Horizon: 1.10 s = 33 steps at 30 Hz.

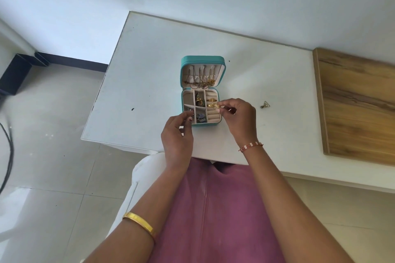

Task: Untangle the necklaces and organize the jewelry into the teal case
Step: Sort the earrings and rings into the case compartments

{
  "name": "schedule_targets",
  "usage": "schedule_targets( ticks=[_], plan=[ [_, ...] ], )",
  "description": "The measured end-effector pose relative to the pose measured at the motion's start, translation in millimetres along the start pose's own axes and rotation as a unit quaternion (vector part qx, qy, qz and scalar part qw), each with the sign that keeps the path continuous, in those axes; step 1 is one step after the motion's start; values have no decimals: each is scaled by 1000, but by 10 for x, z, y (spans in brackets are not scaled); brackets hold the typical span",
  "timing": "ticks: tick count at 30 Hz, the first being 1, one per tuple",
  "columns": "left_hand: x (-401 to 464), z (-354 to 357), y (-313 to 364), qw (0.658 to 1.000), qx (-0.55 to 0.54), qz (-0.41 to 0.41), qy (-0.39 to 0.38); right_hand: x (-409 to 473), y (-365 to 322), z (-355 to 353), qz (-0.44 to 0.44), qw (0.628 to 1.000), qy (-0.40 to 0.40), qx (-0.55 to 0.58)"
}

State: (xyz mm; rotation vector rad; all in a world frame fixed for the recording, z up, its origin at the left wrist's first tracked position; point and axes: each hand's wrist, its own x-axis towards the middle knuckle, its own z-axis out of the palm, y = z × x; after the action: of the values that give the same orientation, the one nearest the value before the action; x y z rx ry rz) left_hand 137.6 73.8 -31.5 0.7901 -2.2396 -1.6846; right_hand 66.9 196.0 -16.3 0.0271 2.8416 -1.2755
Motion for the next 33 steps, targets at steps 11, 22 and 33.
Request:
schedule_targets(
  ticks=[11, 22, 33],
  plan=[
    [51, 6, -42, 999, 37, -20, 5, 102, 77, 33, -138, 981, -55, -125],
    [58, 5, -51, 998, 47, -27, 16, 105, 158, 11, -199, 963, -62, -168],
    [67, 14, -87, 999, 37, -24, 23, 107, 161, 192, 42, 998, -15, 35]
  ],
)
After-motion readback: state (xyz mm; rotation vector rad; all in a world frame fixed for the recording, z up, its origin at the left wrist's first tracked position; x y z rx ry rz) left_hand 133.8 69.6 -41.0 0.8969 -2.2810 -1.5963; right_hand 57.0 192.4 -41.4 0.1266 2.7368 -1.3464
